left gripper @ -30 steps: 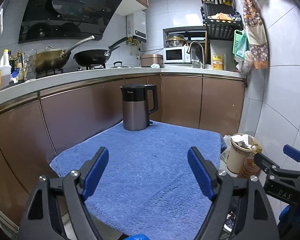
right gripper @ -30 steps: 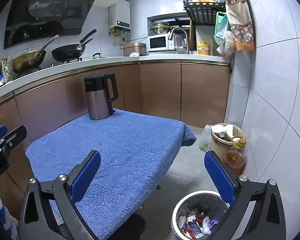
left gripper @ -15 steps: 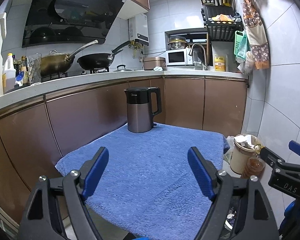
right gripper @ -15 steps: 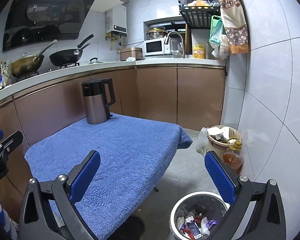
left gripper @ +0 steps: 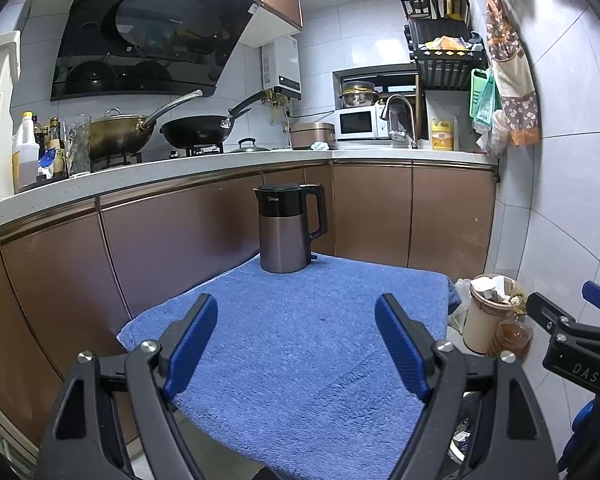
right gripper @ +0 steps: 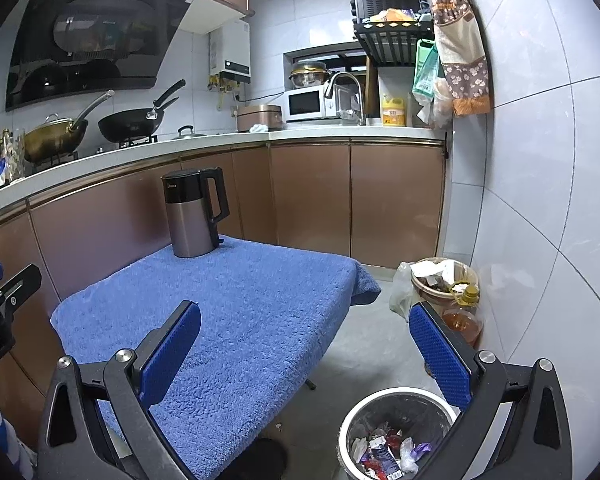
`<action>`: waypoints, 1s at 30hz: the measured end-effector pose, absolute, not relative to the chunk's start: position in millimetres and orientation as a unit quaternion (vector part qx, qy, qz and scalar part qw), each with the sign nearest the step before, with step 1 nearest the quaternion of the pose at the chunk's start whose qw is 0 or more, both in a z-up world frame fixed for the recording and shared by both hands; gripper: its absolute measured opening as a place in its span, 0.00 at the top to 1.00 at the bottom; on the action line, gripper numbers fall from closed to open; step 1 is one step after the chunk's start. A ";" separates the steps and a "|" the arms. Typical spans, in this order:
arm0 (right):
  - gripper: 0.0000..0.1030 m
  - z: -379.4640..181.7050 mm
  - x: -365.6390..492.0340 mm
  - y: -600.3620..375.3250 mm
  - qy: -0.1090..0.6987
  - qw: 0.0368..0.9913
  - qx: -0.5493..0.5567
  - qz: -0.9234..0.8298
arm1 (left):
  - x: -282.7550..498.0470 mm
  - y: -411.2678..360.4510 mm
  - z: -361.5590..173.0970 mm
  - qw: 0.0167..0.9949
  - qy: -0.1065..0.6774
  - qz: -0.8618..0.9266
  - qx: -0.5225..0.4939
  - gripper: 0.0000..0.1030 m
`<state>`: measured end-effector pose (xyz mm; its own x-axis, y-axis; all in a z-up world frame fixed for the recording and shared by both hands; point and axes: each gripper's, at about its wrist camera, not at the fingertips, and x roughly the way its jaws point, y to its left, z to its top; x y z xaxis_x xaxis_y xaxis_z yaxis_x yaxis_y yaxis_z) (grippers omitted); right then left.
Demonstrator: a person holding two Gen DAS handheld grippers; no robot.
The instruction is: Collect trash
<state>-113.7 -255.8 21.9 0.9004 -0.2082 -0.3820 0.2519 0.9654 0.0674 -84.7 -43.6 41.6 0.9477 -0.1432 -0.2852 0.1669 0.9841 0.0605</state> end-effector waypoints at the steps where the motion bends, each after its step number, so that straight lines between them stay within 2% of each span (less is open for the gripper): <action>1: 0.01 22.0 -114.3 -256.0 0.189 0.973 0.058 -0.118 | -84.9 -43.0 41.7 0.986 0.141 -0.080 0.041 0.22; 30: 0.01 22.0 -119.4 -264.5 0.186 0.972 0.063 -0.128 | -88.7 -40.7 41.4 0.986 0.139 -0.077 0.043 0.22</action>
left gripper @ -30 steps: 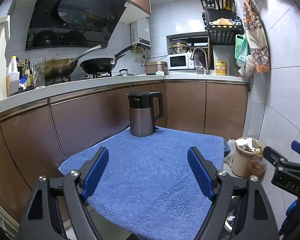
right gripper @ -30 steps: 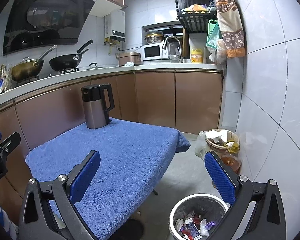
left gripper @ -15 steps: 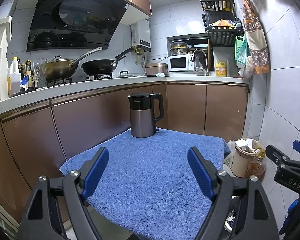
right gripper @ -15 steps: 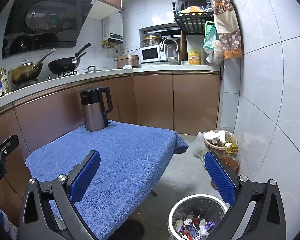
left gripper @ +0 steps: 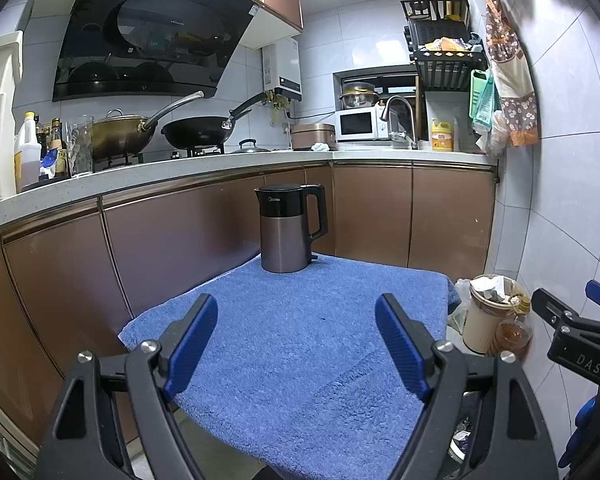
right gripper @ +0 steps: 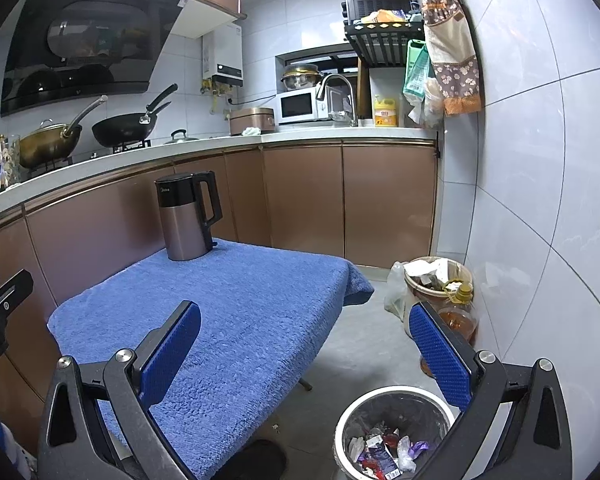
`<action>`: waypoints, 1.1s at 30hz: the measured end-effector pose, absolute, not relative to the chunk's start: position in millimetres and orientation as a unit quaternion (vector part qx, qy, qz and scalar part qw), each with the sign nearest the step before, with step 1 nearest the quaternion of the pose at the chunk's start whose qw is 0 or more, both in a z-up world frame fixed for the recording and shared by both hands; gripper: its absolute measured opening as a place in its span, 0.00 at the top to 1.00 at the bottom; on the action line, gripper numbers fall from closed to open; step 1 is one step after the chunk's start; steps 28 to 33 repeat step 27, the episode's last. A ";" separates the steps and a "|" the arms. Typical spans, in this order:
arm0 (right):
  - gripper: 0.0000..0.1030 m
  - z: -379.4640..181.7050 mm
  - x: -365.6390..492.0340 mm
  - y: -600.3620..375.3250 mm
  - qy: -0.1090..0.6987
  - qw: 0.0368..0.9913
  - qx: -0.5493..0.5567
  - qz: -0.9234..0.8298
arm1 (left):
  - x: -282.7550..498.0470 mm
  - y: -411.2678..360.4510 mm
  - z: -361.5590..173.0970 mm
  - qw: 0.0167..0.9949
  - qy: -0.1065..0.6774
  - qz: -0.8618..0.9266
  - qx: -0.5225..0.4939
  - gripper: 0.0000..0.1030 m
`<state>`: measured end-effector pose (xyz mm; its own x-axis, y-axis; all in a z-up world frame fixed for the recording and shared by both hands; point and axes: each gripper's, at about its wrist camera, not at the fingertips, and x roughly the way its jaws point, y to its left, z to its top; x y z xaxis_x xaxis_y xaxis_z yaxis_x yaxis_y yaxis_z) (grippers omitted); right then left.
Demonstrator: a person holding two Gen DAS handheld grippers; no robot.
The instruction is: Collect trash
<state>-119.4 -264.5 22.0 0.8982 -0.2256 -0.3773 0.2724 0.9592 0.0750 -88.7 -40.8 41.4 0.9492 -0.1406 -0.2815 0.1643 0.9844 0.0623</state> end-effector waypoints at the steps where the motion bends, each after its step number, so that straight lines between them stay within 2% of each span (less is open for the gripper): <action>1: 0.01 22.0 -119.4 -264.6 0.186 0.972 0.063 -0.128 | -88.7 -40.9 41.4 0.986 0.139 -0.077 0.042 0.22; 33: 0.01 27.7 -128.4 -266.2 0.176 0.971 0.064 -0.151 | -87.1 -37.3 37.5 0.983 0.157 -0.083 0.035 0.22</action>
